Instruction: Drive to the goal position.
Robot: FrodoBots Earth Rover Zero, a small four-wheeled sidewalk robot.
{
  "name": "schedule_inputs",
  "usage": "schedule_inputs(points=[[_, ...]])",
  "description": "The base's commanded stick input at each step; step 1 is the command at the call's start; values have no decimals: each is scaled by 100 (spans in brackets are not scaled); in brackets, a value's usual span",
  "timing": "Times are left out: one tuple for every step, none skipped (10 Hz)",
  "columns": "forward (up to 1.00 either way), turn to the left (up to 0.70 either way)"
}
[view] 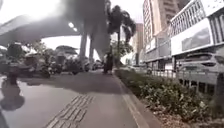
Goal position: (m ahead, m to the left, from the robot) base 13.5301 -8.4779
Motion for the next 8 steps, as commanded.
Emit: schedule_inputs(points=[[45,0],[45,0],[45,0],[45,0],[45,0],[45,0],[45,0],[45,0]])
